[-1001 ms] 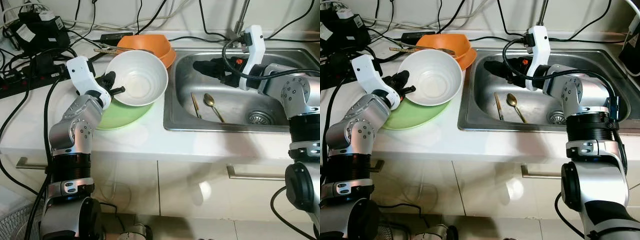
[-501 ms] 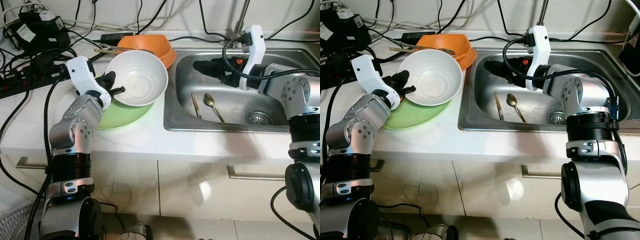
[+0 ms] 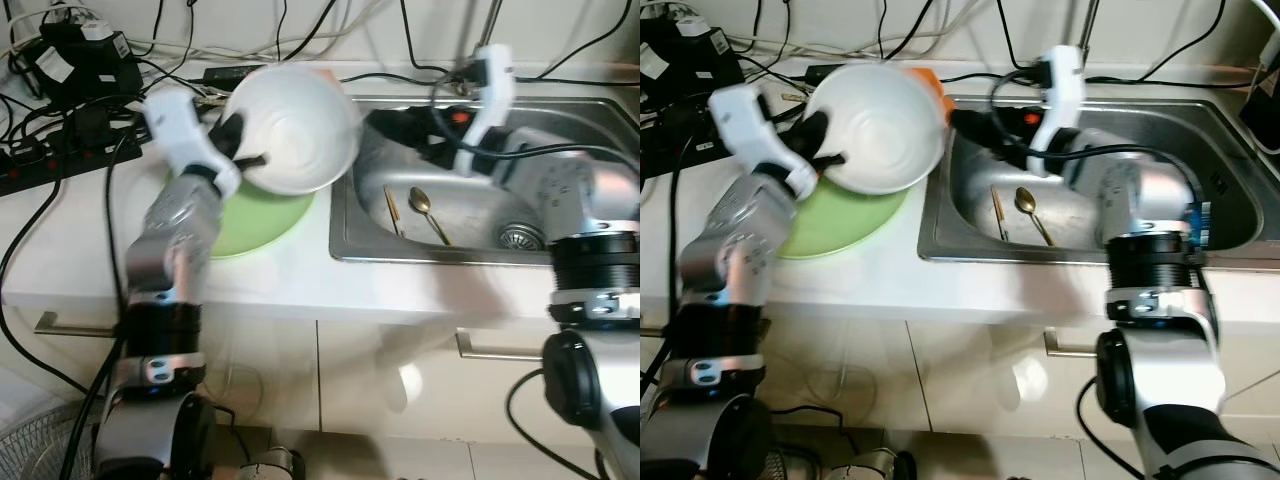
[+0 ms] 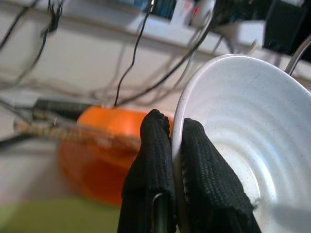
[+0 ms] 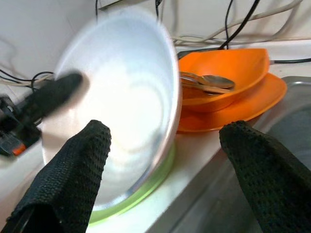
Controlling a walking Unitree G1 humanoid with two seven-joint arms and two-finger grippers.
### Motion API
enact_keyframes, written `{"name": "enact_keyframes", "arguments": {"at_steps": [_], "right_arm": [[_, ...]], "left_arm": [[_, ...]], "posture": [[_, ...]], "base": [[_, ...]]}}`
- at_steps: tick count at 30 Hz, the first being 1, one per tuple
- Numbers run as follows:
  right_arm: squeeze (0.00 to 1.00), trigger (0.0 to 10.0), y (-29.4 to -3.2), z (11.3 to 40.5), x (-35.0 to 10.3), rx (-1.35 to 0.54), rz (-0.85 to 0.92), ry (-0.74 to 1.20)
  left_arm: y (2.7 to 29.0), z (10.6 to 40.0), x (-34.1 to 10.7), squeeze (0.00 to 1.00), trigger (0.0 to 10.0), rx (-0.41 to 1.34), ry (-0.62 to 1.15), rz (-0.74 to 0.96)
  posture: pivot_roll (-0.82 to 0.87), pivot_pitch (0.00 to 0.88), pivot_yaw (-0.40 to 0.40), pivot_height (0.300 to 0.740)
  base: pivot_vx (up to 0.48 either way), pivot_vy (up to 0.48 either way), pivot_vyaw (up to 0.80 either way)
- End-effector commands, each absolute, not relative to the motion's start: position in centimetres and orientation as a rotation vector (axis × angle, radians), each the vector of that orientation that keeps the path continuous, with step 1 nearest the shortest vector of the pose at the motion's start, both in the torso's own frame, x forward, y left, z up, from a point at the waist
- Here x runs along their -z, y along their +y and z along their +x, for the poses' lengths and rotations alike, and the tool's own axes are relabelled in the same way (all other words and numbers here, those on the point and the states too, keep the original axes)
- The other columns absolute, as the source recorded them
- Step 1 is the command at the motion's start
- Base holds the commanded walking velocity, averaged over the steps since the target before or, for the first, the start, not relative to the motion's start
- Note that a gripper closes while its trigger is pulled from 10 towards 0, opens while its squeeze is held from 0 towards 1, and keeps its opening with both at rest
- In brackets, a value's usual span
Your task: Kitchen organization
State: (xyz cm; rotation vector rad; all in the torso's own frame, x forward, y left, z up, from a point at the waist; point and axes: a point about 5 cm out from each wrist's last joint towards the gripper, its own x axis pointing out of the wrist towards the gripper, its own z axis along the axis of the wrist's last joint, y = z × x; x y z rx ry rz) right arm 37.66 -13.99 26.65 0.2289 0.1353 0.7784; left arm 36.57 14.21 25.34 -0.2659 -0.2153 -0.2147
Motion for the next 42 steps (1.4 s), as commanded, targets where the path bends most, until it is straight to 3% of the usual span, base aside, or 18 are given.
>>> {"name": "enact_keyframes", "arguments": {"at_steps": [1, 2, 6, 13, 14, 15, 29, 37, 42], "right_arm": [[0.00, 10.0, -14.5, 37.5, -27.4, -0.763, 0.213, 0.097], [0.00, 10.0, -14.6, 37.6, -27.3, -0.759, 0.212, 0.099], [0.00, 10.0, -14.7, 37.6, -27.3, -0.747, 0.217, 0.095], [0.00, 10.0, -14.9, 37.7, -26.7, -0.706, 0.249, 0.085], [0.00, 10.0, -14.8, 37.6, -26.5, -0.700, 0.266, 0.084], [0.00, 10.0, -14.6, 37.5, -26.1, -0.692, 0.296, 0.080], [0.00, 10.0, -13.0, 36.9, -23.8, -0.661, 0.407, 0.088], [0.00, 10.0, -13.5, 35.7, -22.8, -0.709, 0.272, 0.112], [0.00, 10.0, -13.6, 36.0, -23.7, -0.701, 0.265, 0.085]], "left_arm": [[15.0, 36.4, -25.9, 0.00, 2.6, 0.188, -0.249, -0.250], [15.1, 36.5, -25.8, 0.00, 3.4, 0.184, -0.248, -0.248], [15.2, 36.5, -25.6, 0.00, 4.1, 0.176, -0.258, -0.238], [15.0, 36.2, -25.0, 0.00, 3.2, 0.193, -0.268, -0.270], [14.8, 36.1, -24.8, 0.00, 2.0, 0.195, -0.265, -0.273], [14.6, 36.0, -24.2, 0.00, 1.8, 0.198, -0.258, -0.276], [12.8, 36.4, -23.0, 0.00, 1.5, 0.250, -0.249, -0.301], [13.3, 36.1, -22.8, 0.00, 0.2, 0.354, -0.241, -0.188], [13.6, 35.9, -23.1, 0.00, 0.0, 0.387, -0.237, -0.158]], "posture": [[0.05, 0.018, 0.047, 0.740], [0.05, 0.018, 0.047, 0.740], [0.05, 0.021, 0.042, 0.740], [0.05, 0.025, 0.039, 0.740], [0.05, 0.025, 0.039, 0.740], [0.05, 0.026, 0.040, 0.740], [0.04, 0.016, 0.037, 0.740], [0.04, 0.021, 0.036, 0.740], [0.05, 0.028, 0.041, 0.740]], "base": [[0.000, 0.000, 0.00], [0.000, 0.000, 0.00], [0.000, 0.000, 0.00], [0.000, 0.000, 0.00], [0.000, 0.000, 0.00], [0.000, 0.000, 0.00], [0.000, 0.000, 0.00], [0.000, 0.000, 0.00], [0.000, 0.000, 0.00]]}}
